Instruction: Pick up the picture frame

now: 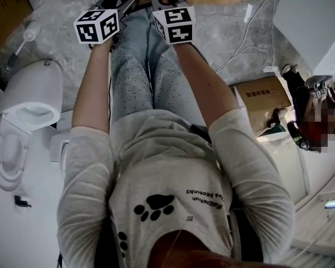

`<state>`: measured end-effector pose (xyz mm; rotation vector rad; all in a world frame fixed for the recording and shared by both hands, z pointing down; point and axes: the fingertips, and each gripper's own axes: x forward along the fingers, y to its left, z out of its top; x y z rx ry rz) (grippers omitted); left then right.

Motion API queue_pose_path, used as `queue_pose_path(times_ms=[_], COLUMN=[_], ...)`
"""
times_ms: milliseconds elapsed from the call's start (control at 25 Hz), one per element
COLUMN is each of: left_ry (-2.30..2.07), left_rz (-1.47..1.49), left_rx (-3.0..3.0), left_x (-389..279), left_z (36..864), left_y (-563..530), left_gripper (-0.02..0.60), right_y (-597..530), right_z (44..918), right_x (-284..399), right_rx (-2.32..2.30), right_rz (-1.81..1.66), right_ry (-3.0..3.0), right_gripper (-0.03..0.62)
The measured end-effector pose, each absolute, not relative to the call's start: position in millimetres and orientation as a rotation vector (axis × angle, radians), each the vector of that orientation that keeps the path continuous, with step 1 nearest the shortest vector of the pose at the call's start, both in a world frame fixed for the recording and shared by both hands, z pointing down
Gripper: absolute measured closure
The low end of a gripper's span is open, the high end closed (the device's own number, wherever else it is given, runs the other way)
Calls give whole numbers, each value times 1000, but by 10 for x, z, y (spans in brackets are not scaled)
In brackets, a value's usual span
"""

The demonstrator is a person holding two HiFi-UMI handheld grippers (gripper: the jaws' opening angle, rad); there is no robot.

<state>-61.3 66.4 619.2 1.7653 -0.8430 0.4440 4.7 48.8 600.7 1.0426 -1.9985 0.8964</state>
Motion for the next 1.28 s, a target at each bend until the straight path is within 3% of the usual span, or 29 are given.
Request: queue_pose_path(times_ms=[240,400,920,1280], left_ry=[-828,-828,-758,-697], left_rz=[390,357,176,244], left_rx=[1755,1755,1684,1695], left_x=[-576,-588,-543,-396], left_z=[6102,6022,5762,5802], left_y=[626,607,560,650], left_gripper=[356,415,419,503], right_y=[487,477,493,545], right_z=[6046,6050,5927,5923], right_x=[88,107,116,85], right_rx=[1048,1050,1066,1009], right_rz=[930,950,1029,1049], right_ry=[-1993,-1992,-2014,-2044], right_gripper=[517,517,517,517])
